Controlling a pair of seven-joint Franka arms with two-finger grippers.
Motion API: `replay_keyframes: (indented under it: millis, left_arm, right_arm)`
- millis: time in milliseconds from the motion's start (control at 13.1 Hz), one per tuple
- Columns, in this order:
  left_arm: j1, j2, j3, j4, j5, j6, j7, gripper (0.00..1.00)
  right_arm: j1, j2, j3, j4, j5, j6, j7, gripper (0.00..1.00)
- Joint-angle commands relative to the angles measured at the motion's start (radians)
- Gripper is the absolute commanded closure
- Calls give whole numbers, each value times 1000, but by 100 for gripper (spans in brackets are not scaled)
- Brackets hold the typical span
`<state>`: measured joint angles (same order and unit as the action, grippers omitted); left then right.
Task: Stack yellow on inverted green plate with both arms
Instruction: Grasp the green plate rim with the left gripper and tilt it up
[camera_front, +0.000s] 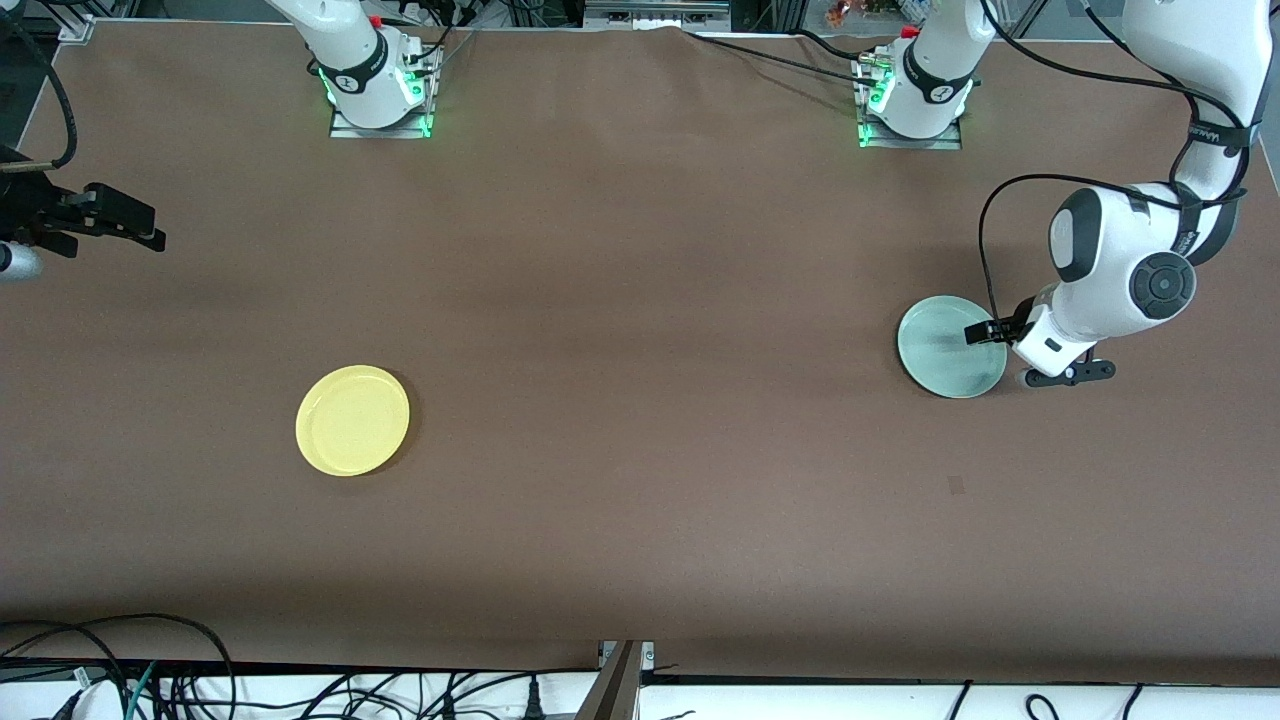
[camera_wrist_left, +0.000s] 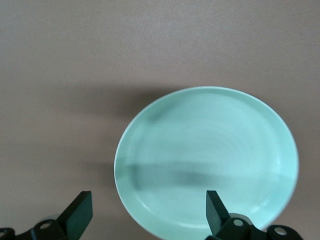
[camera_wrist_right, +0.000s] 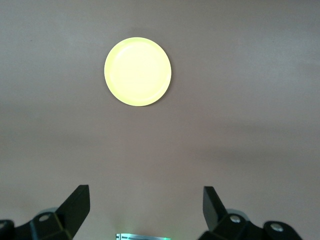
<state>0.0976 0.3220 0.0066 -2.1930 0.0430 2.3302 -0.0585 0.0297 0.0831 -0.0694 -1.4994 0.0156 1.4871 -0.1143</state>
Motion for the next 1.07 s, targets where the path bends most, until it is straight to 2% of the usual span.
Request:
replay_keyframes:
  millis: [0,306,383,460,536,613,766,996]
  left_arm:
    - [63,77,-11,12,21,86,71,0]
    - [63,103,-10,13,21,90,72,0]
    - [65,103,-10,13,21,100,77,7]
    - [63,107,-10,13,21,100,97,34]
    - [71,114,-10,16,21,100,136,53]
    - [89,115,-11,22,21,101,172,66]
    - [102,115,-13,25,20,100,213,99]
    - [102,114,-13,25,20,86,215,100]
  right_arm:
    - [-1,9,2,24,0,-10,7,0]
    - [-7,15,-3,31,1,-15,4,0]
    - [-7,17,-1,30,1,-10,5,0]
    - [-5,17,-1,31,4,-10,10,0]
    - [1,17,0,30,-3,-8,15,0]
    - [1,15,2,30,-5,-13,15,0]
    - [-1,17,-1,28,-6,-16,15,0]
    - [-4,17,-1,19,-11,-18,18,0]
